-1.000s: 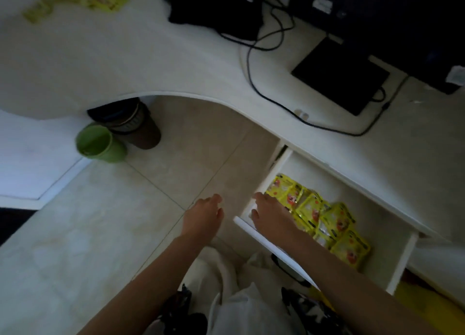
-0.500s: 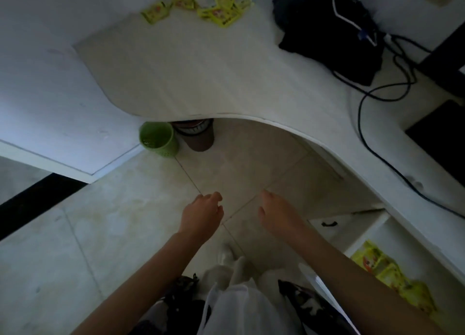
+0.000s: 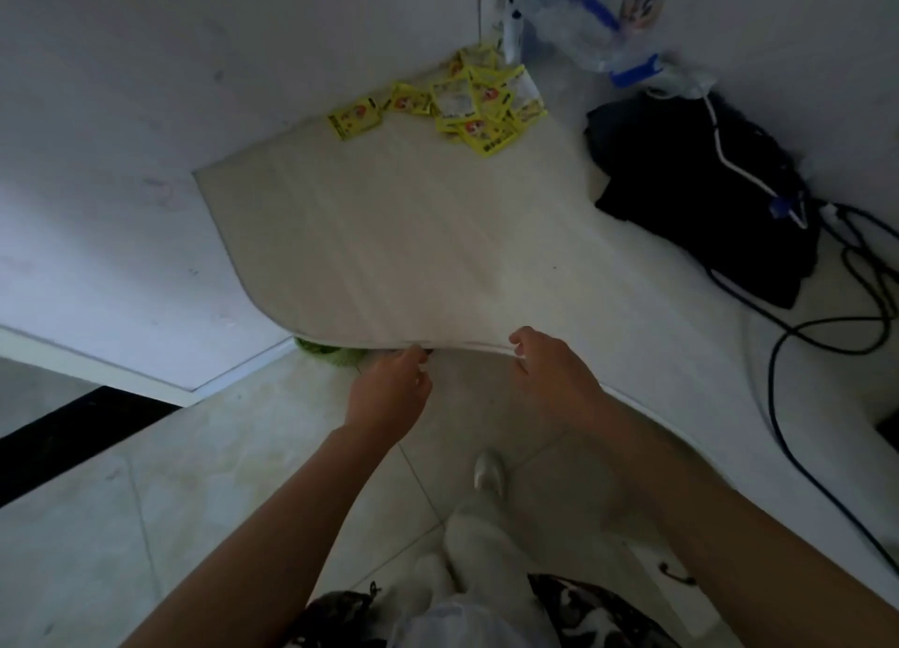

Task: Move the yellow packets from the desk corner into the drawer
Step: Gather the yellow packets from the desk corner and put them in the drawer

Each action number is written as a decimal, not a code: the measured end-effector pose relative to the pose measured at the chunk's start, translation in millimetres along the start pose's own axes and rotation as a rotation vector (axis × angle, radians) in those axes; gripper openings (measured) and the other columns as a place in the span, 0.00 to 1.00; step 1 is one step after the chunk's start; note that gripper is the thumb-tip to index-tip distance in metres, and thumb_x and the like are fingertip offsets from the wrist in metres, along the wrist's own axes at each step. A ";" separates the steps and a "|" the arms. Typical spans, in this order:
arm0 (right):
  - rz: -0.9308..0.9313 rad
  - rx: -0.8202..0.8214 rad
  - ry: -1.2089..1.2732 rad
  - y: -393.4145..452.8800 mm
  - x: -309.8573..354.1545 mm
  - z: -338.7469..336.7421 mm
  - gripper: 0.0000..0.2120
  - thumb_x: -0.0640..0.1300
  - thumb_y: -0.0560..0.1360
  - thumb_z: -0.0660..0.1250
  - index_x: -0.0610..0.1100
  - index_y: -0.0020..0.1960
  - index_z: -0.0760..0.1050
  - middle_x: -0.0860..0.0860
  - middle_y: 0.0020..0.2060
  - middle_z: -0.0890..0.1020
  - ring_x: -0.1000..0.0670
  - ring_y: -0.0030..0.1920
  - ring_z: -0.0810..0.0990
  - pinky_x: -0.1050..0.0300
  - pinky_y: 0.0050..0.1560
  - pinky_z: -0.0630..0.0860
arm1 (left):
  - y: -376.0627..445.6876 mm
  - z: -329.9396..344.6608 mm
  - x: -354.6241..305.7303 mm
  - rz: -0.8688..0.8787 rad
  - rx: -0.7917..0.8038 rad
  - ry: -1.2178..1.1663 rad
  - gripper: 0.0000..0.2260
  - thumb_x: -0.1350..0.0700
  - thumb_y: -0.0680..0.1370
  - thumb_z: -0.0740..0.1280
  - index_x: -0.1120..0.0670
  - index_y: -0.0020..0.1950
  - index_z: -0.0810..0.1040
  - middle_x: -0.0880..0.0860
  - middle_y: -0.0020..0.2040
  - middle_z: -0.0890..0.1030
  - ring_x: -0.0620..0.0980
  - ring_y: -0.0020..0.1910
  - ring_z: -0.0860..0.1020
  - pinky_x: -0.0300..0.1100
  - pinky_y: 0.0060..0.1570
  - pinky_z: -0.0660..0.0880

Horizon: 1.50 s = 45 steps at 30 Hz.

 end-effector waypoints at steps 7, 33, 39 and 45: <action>-0.062 0.008 -0.014 84.8 8.0 -47.3 0.17 0.46 0.79 0.58 0.42 0.66 0.69 0.44 0.60 0.78 0.44 0.59 0.77 0.50 0.57 0.75 | 80.0 -21.8 -5.8 -0.075 -0.023 -0.028 0.12 0.52 0.79 0.60 0.51 0.61 0.75 0.48 0.52 0.82 0.51 0.53 0.78 0.47 0.52 0.76; 0.064 0.053 -0.091 358.4 35.3 -116.4 0.16 0.46 0.79 0.59 0.40 0.64 0.70 0.42 0.61 0.77 0.42 0.62 0.75 0.49 0.60 0.73 | 402.1 -122.9 121.7 -0.141 0.043 0.095 0.11 0.53 0.79 0.61 0.52 0.59 0.76 0.52 0.57 0.81 0.56 0.56 0.78 0.48 0.53 0.75; 0.106 0.061 -0.097 410.9 25.7 -123.2 0.15 0.45 0.79 0.60 0.38 0.62 0.72 0.41 0.58 0.77 0.42 0.62 0.74 0.51 0.59 0.72 | 467.5 -122.7 133.7 -0.156 0.055 0.101 0.13 0.52 0.78 0.62 0.52 0.61 0.76 0.54 0.61 0.79 0.56 0.60 0.76 0.49 0.54 0.74; 0.189 0.020 -0.111 460.3 8.5 -131.3 0.19 0.49 0.77 0.63 0.36 0.61 0.69 0.40 0.56 0.75 0.38 0.58 0.75 0.47 0.54 0.74 | 520.3 -121.1 140.5 -0.225 0.044 0.063 0.16 0.55 0.77 0.63 0.58 0.64 0.72 0.62 0.59 0.77 0.62 0.60 0.75 0.53 0.55 0.73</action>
Point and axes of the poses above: each hand's wrist, its own y-axis towards the middle knuckle, its own z-axis out of the palm, x = y × z, the point moved 9 cm from there along y, towards the middle knuckle
